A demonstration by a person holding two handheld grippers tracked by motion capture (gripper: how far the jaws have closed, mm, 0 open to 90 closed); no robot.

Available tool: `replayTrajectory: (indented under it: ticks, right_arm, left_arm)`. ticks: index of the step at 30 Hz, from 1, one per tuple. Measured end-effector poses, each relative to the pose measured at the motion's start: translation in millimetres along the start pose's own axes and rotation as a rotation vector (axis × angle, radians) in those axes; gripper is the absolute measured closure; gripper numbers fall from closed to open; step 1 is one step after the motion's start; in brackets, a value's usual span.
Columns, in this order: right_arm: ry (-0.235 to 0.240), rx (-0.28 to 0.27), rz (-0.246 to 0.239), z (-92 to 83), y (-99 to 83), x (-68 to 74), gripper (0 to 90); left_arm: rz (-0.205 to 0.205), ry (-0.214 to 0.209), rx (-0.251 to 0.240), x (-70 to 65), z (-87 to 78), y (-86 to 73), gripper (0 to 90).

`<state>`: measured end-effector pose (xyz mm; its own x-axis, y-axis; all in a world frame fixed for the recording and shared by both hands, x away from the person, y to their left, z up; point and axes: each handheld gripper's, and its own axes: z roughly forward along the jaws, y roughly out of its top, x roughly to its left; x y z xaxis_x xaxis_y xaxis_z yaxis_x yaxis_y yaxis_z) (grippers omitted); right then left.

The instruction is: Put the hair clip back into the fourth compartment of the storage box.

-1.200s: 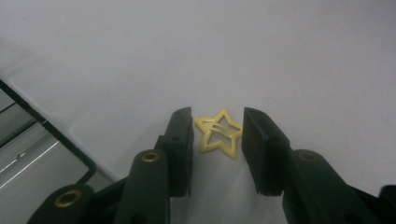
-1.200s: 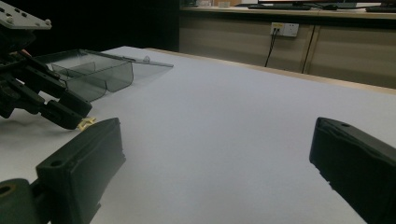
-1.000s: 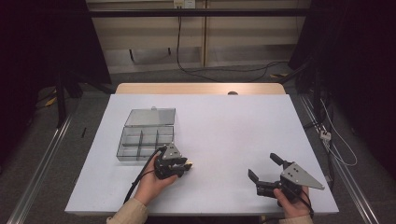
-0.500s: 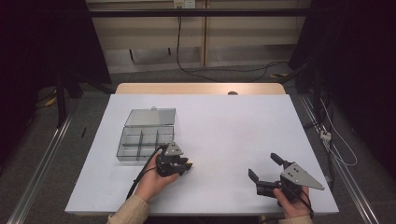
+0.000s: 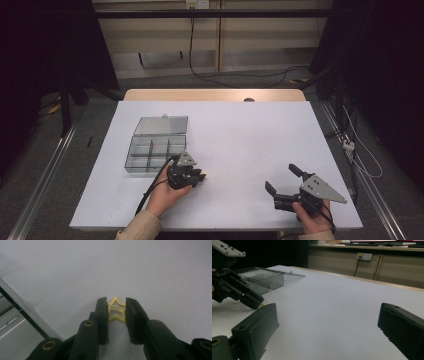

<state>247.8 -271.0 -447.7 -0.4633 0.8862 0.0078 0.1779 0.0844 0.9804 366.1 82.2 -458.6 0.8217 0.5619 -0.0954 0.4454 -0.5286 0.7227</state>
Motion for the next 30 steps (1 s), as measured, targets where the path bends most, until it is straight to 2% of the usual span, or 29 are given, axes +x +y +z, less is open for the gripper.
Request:
replayTrajectory:
  ticks: [5,10,14,16,22,26,30]
  right_arm:
    - [0.003,0.0,0.0,0.2,-0.3,-0.6,2.4]
    - [0.003,-0.002,-0.002,-0.3,0.0,-0.9,2.4]
    - [0.007,-0.001,-0.002,-0.2,0.2,-0.3,2.4]
    - [0.008,-0.001,-0.002,0.0,0.1,-0.2,2.4]
    - [0.009,0.0,-0.003,0.3,0.3,0.0,2.4]
    - [0.008,0.0,-0.002,0.5,0.4,0.0,2.4]
    - [0.006,0.002,-0.002,0.6,0.3,-0.2,2.4]
  left_arm:
    - [-0.027,-0.017,-0.006,2.9,-1.1,-0.2,72.8]
    - [-0.037,-0.013,-0.005,3.0,-3.1,0.0,72.8]
    - [-0.059,-0.026,-0.02,4.9,-10.5,0.9,72.8]
    - [-0.061,-0.046,-0.023,5.0,-14.9,1.5,72.8]
    - [-0.084,-0.057,-0.046,7.9,-26.4,2.5,72.8]
    - [-0.079,-0.061,-0.042,7.7,-32.3,4.9,72.8]
    - [-0.092,-0.066,-0.051,9.6,-37.3,6.6,72.8]
